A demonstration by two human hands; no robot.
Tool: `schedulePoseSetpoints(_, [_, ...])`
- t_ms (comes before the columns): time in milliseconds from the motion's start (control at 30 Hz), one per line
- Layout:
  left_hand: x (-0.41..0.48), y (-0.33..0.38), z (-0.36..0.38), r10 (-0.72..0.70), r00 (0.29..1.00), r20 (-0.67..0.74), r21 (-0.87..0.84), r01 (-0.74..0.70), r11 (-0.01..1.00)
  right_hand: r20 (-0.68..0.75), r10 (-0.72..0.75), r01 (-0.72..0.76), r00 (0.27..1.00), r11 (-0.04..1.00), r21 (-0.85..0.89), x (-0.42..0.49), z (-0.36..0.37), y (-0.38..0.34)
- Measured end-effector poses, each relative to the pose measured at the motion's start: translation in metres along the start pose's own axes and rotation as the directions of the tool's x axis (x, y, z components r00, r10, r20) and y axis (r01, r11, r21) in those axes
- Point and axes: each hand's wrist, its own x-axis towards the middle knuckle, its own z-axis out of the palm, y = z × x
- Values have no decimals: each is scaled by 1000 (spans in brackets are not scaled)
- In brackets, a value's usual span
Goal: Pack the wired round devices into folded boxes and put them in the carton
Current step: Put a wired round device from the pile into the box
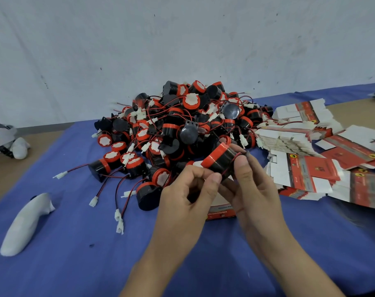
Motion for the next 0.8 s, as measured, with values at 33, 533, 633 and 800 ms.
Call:
schedulePoseSetpoints(33, [0,0,-1,0,1000,9,4,0,1000,-15,19,-18,1000,999,33,1,1,0])
schedulePoseSetpoints(533, [4,-9,-11,-178,967,182,-100,199,975,-31,250,-238,968,948,213,9,-7,-4])
schedulePoseSetpoints(633, [6,-7,-12,-220,953,207,-193,260,946,13,248,-248,969,960,133,11,-7,-6])
schedulePoseSetpoints(800, [6,-11,-7,-307,938,163,-352,346,870,28,228,-229,973,971,71,18,-8,-7])
